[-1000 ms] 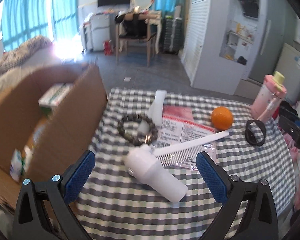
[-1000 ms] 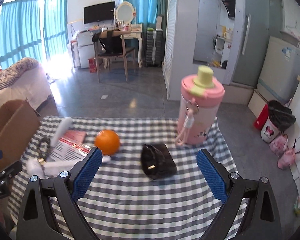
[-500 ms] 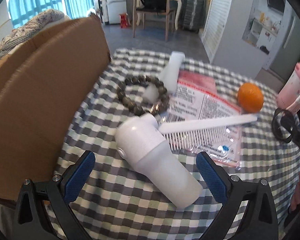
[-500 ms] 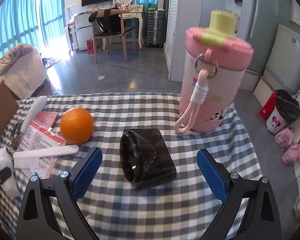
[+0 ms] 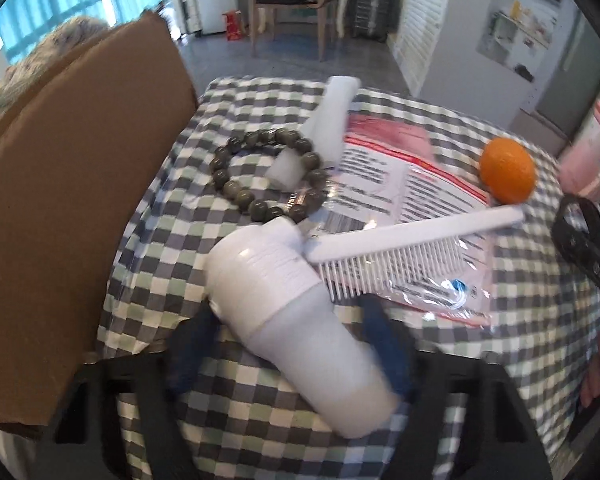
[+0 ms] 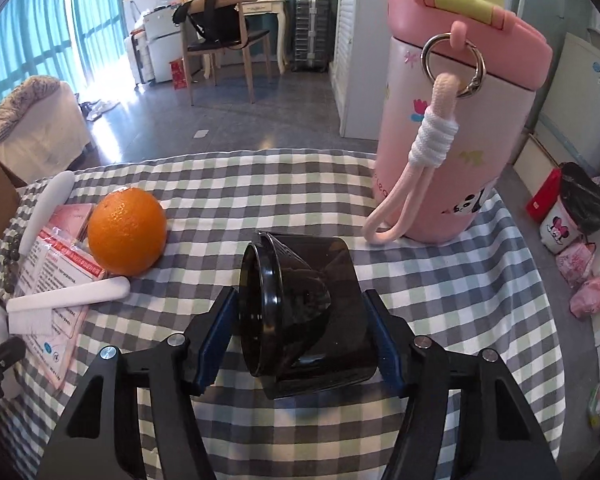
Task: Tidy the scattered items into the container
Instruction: 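Grasp the white hair dryer with the left gripper while the right grasps the black nozzle, then carry hair dryer and nozzle into the box and release both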
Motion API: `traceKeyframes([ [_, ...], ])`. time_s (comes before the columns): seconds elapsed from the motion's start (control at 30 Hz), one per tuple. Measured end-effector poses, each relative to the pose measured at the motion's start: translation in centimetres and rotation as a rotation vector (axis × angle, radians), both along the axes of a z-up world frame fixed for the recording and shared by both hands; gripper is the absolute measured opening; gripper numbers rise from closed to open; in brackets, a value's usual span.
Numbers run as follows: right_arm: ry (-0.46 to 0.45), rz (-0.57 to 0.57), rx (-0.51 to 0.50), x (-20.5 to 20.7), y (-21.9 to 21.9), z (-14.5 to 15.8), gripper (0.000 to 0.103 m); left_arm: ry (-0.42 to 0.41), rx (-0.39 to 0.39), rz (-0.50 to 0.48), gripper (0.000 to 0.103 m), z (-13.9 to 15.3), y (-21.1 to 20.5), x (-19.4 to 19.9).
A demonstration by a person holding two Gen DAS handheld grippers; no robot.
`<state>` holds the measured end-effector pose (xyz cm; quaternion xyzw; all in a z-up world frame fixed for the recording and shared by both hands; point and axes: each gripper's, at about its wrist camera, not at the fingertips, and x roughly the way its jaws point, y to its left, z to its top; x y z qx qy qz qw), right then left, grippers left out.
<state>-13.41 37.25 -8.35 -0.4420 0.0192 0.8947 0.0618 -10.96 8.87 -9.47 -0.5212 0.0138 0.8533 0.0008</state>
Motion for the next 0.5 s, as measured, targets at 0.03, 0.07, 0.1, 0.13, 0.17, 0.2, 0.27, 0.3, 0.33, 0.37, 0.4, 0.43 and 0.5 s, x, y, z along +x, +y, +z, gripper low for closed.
traceKeyframes([
  [0.03, 0.001, 0.0, -0.003, 0.0, 0.0, 0.1, 0.058, 0.0, -0.01, -0.021, 0.057, 0.1, 0.3, 0.2],
  [0.07, 0.005, -0.002, -0.004, 0.2, 0.0, 0.2, 0.058, -0.001, -0.01, -0.028, 0.053, 0.2, 0.4, 0.4],
  [0.1, 0.013, -0.006, -0.004, 0.5, 0.0, 0.4, 0.048, -0.003, -0.006, -0.034, 0.051, 0.3, 0.4, 0.6],
  [0.13, 0.016, -0.005, -0.008, 0.8, 0.0, 0.6, 0.048, -0.005, 0.001, -0.035, 0.05, 0.4, 0.4, 0.8],
  [0.17, 0.018, -0.004, -0.013, 1.0, 0.0, 0.7, 0.048, -0.006, 0.003, -0.034, 0.045, 0.4, 0.2, 0.8],
  [0.2, 0.021, -0.001, -0.016, 1.3, 0.0, 0.9, 0.048, -0.008, 0.002, -0.035, 0.042, 0.4, 0.1, 0.9],
  [0.27, 0.023, -0.005, -0.013, 1.6, 0.0, 1.1, 0.047, -0.015, 0.015, -0.037, 0.042, 0.7, -0.2, 1.1],
  [0.3, 0.024, -0.009, -0.011, 1.8, 0.1, 1.2, 0.047, -0.015, 0.021, -0.036, 0.042, 0.8, -0.4, 1.3],
  [0.33, 0.026, -0.011, -0.011, 2.0, 0.0, 1.2, 0.047, -0.015, 0.024, -0.036, 0.042, 0.9, -0.8, 1.2],
  [0.37, 0.029, -0.009, -0.015, 2.3, 0.0, 1.4, 0.047, -0.01, 0.026, -0.034, 0.042, 1.1, -1.0, 1.5],
  [0.4, 0.031, -0.008, -0.017, 2.4, -0.1, 1.6, 0.047, -0.004, 0.027, -0.032, 0.042, 1.4, -1.3, 1.6],
  [0.43, 0.037, -0.007, -0.015, 2.7, -0.2, 1.9, 0.047, 0.001, 0.027, -0.03, 0.042, 1.7, -1.3, 1.9],
  [0.5, 0.05, 0.0, -0.01, 3.3, -0.5, 2.7, 0.047, 0.015, 0.032, -0.024, 0.042, 2.3, -1.8, 2.3],
])
